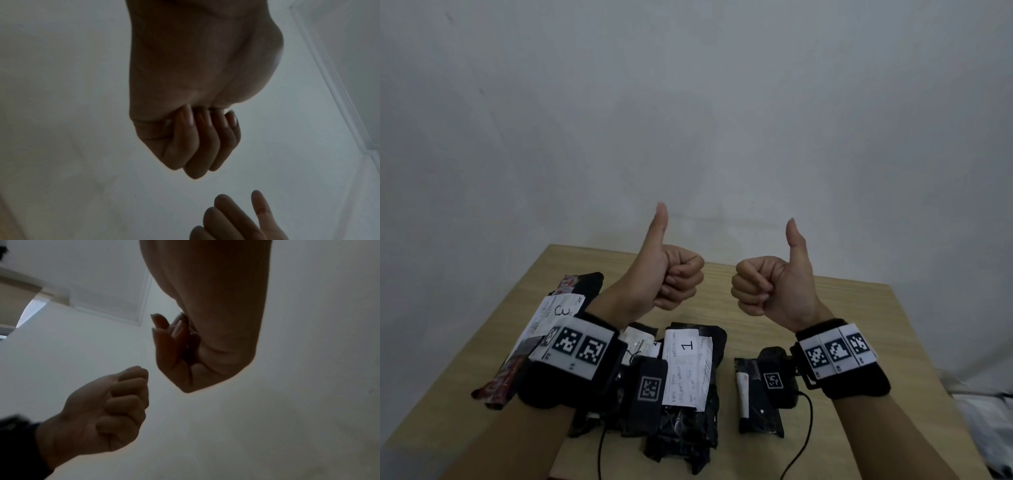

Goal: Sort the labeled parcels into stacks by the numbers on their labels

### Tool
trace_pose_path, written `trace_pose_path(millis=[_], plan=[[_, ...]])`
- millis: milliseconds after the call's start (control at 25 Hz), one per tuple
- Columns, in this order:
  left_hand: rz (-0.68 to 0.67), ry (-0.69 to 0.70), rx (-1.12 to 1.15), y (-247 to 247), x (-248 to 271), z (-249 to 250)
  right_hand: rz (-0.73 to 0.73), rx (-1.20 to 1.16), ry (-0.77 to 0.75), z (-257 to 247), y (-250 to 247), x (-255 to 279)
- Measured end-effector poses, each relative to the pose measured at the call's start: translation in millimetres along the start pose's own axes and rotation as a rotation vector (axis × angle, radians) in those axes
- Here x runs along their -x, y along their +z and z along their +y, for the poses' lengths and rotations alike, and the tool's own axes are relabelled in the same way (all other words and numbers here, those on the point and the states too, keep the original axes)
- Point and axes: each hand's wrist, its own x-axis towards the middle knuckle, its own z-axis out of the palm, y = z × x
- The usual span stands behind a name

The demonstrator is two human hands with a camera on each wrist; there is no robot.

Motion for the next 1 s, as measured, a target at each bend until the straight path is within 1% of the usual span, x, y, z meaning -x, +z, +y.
trace_pose_path(millis=[120,240,400,520,560,600,640,680,720,760,800,840,880,920,960,1000], plan=[[-0.034,-0.024,-0.001,-3,-10,0,-0.026,0.032,0.045,5,-2,-8],[-0.044,-0.046,0.002,-5,-11,-2,-0.029,0.025,0.058,11,-4,-12],[-0.03,-0.049,-0.025,-10,-10,-5,0.002,0.012,0.049,14,-9,-14],[-0.019,-0.081,-0.041,-11,-8,-4,0.032,0.026,0.038,15,-9,-11],[-0.002,-0.102,-0.081,-10,-8,-3,0.058,0.047,0.037,16,-9,-11],[0.034,-0.125,-0.182,-11,-7,-4,0.117,0.119,0.037,18,-10,-13],[0.075,-0.147,-0.344,-11,-5,-6,0.206,0.271,0.04,24,-12,-15],[0.096,-0.175,-0.532,-11,-3,-10,0.295,0.484,0.058,35,-19,-16],[0.076,-0.216,-0.694,-12,-1,-17,0.373,0.708,0.107,53,-32,-16],[0.01,-0.276,-0.797,-14,2,-27,0.421,0.887,0.198,75,-48,-13],[-0.07,-0.351,-0.834,-13,5,-39,0.442,1.011,0.352,104,-69,-5],[-0.13,-0.432,-0.83,-12,9,-51,0.44,1.104,0.558,136,-91,5],[-0.162,-0.496,-0.82,-11,12,-64,0.439,1.16,0.766,167,-109,19],[-0.175,-0.529,-0.833,-10,14,-77,0.476,1.174,0.933,195,-124,33],[-0.179,-0.545,-0.865,-10,16,-92,0.562,1.145,1.036,218,-134,47],[-0.182,-0.558,-0.911,-12,17,-107,0.669,1.077,1.068,234,-140,58]])
